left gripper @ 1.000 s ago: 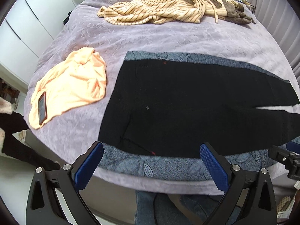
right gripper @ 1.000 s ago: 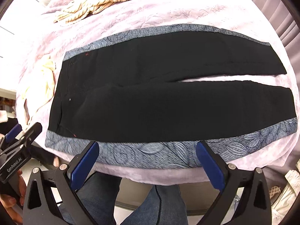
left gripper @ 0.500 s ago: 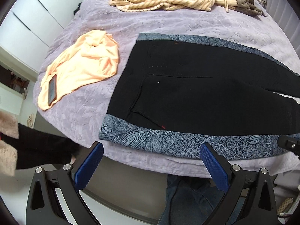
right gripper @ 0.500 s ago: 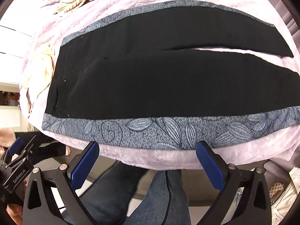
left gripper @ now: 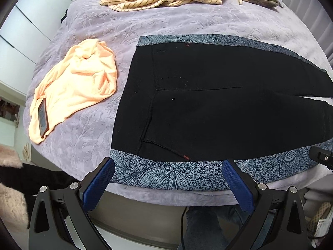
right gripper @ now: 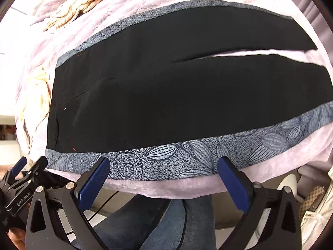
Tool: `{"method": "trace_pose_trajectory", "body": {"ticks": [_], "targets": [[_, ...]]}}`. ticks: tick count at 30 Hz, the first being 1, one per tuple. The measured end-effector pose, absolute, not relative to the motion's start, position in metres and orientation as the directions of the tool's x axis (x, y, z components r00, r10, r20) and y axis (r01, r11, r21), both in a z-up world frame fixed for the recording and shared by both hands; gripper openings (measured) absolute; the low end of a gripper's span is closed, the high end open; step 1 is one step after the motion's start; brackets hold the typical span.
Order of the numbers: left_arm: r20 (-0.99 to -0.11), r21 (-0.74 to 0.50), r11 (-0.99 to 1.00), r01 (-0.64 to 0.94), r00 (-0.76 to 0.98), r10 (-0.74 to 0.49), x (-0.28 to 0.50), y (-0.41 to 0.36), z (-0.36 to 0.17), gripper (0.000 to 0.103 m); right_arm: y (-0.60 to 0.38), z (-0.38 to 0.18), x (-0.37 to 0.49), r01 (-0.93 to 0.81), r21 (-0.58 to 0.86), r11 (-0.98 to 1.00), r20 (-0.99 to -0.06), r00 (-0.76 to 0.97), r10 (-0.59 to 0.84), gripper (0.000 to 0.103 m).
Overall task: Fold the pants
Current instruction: 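Move both grippers toward the patterned trim edge of the black pants, then grasp the patterned trim edge with both grippers and lift it over the pants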
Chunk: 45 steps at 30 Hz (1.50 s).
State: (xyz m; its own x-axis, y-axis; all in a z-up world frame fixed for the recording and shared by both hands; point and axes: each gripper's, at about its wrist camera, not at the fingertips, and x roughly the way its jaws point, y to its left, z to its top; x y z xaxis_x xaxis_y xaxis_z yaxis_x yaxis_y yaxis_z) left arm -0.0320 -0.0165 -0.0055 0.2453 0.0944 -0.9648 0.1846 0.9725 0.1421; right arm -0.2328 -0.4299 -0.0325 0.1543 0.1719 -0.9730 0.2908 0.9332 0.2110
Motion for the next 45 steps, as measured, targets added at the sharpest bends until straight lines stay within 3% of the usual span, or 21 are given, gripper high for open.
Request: {"method": "trace_pose_trajectory", "body": {"ticks": [11, 26, 45], "targets": [[-0.978, 0.123, 0.963, 0.238, 0.192, 0.077, -0.027, -0.017, -0.024, 0.103, -0.429, -0.042, -0.239, 0.354, 0.198, 0.914, -0.978, 0.135, 0.159, 0.103], [-0.991, 0.092, 0.977, 0.193, 0.110, 0.072, -0.038, -0.004, -0.063, 0.103, -0.424, -0.056, -0.247, 0.352, 0.183, 0.918, -0.982, 0.104, 0.156, 0.103], [-0.991, 0.105, 0.975, 0.196, 0.100, 0.086, -0.044, -0.001, -0.070, 0.103, -0.417, -0.063, -0.240, 0.343, 0.217, 0.914, -0.975, 0.112, 0.190, 0.103]]}}
